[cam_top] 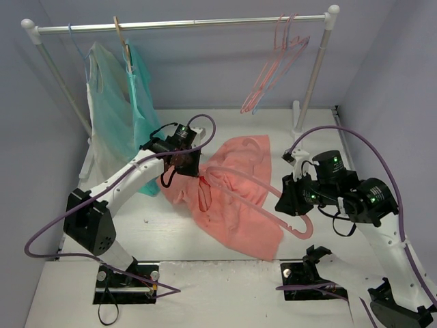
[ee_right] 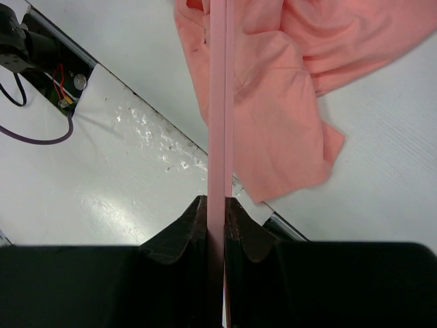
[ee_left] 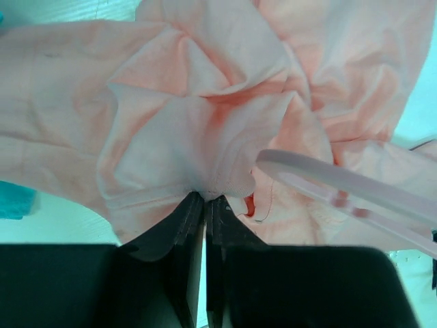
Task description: Place the t-shirt on the hanger
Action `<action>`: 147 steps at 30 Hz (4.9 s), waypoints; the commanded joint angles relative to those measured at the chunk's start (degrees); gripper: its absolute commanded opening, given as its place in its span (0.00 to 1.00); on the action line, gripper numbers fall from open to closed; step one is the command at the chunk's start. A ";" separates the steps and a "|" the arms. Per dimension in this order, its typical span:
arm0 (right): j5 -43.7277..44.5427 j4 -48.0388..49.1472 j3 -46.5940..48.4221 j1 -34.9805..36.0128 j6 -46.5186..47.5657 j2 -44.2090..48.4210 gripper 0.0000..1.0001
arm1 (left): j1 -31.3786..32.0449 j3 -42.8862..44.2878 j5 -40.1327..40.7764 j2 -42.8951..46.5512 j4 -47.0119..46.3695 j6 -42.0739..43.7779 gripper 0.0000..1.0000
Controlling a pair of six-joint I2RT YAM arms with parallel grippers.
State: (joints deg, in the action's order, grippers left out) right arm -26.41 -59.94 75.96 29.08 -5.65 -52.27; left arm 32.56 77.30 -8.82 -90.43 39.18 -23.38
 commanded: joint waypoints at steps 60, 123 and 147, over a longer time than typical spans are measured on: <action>-13.58 41.21 -14.61 3.70 7.76 5.95 0.00 | -0.48 50.50 -18.24 -4.49 26.65 11.25 0.09; -14.72 69.96 -30.00 3.09 6.97 6.48 0.00 | 9.38 32.75 -8.73 13.35 13.56 43.85 0.57; -19.11 66.80 -27.71 2.47 9.34 3.32 0.00 | -13.66 22.54 -51.29 12.48 15.92 58.96 0.57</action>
State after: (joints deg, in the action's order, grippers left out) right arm -43.13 1.08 44.38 31.90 2.61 -48.60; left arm 19.16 95.77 -52.36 -77.69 52.40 30.00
